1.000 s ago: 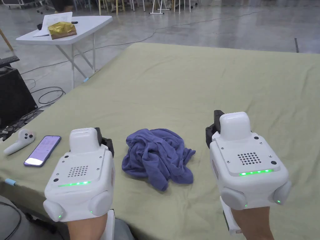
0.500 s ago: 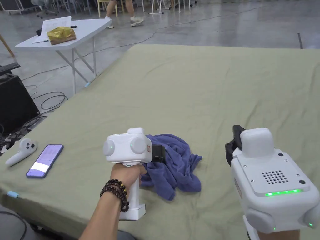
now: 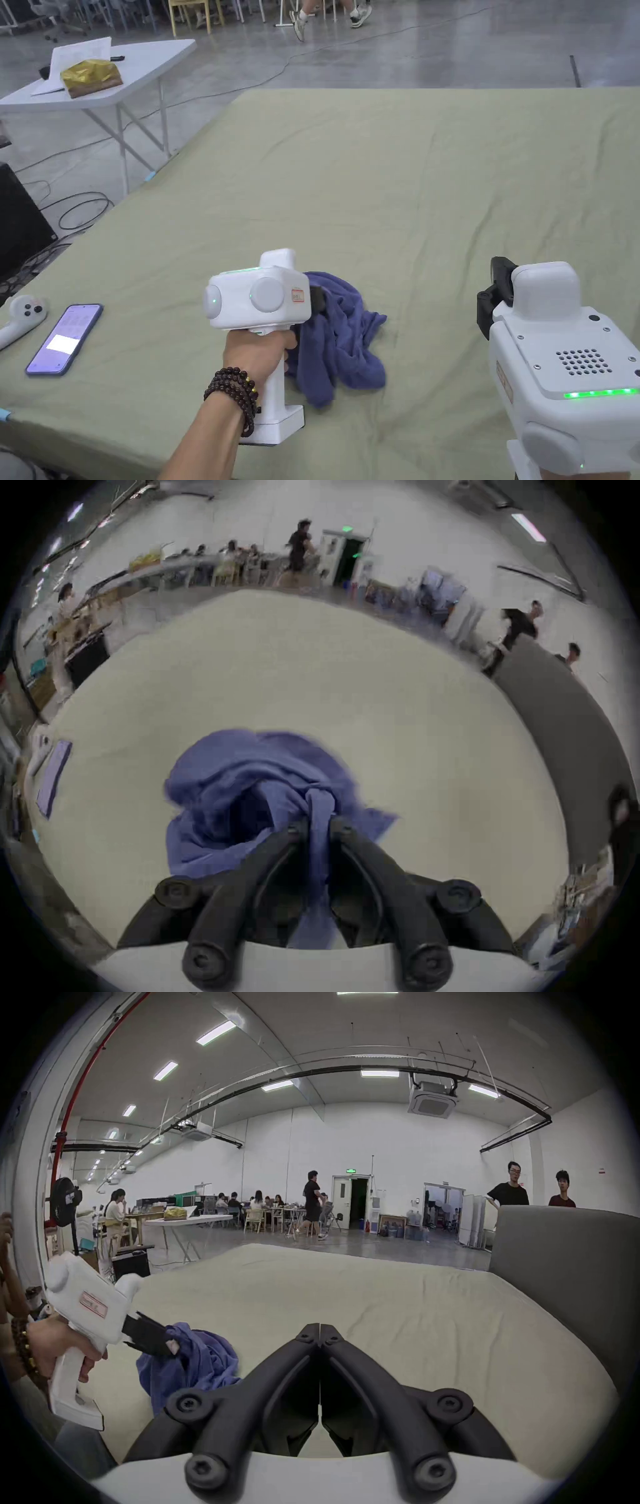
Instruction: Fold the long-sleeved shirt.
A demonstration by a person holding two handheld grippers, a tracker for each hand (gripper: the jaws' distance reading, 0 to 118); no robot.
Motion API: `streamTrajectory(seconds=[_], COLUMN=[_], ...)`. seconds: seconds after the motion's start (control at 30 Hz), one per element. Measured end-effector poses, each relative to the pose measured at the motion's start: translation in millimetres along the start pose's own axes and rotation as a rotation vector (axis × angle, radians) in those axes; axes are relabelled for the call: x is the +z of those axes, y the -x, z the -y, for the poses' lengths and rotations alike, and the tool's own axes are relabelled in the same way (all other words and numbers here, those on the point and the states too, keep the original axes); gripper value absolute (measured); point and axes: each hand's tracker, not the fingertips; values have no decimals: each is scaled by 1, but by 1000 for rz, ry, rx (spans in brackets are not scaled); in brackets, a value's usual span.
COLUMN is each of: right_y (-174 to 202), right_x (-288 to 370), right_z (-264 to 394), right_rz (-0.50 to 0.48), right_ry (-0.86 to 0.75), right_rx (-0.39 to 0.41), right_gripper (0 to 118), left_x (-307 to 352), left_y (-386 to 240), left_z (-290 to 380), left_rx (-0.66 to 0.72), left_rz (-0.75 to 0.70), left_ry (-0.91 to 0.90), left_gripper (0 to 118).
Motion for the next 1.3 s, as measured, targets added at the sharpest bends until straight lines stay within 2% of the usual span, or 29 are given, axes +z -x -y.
streamTrajectory(seconds=[0.07,0.1,0.17,0.23,0.4,0.5,0.6,0.7,0.8,0.83,0.87,0.9,0.93,1.0,1.2,1.27,1.3], right_y=[-9,-15,-30,-49,-116,-157,-190,-209,-216,-216,-216,-215,-214,-208,-186,-177,-172], right_x=[6,9,17,28,61,83,102,115,121,121,121,121,120,115,97,93,92], right_z=[-2,-3,-5,-7,-8,-6,-4,2,6,7,8,8,8,8,2,1,0], right_rz=[17,30,73,127,323,440,539,586,604,605,603,599,591,570,470,435,424], right_ry=[-4,-7,-17,-27,-18,-10,5,15,30,32,35,35,34,35,17,12,8], right_rx=[-10,-12,-18,-28,9,-8,-50,-51,-46,-48,-52,-56,-59,-57,-71,-59,-55], right_gripper=[3,3,3,3,3,3,3,3,3,3,3,3,3,3,3,3,3], left_x=[-9,6,-9,-10,-54,-82,-103,-109,-114,-112,-109,-104,-96,-67,23,49,56], left_y=[-20,-64,-102,-164,-316,-389,-444,-472,-478,-475,-469,-460,-452,-424,-298,-257,-239], left_z=[-29,4,-10,3,29,57,94,121,128,128,123,114,108,92,87,102,109], left_rx=[-65,-124,-161,-209,-390,-405,-453,-494,-508,-509,-486,-474,-471,-421,-313,-301,-317], left_rz=[52,53,141,223,431,507,556,572,514,494,492,513,518,518,300,247,235], left_ry=[-24,-86,-112,-120,-53,37,94,99,116,86,67,62,66,-22,-322,-379,-389], left_gripper=[7,7,7,7,7,7,7,7,11,38,81,108,112,111,111,109,104])
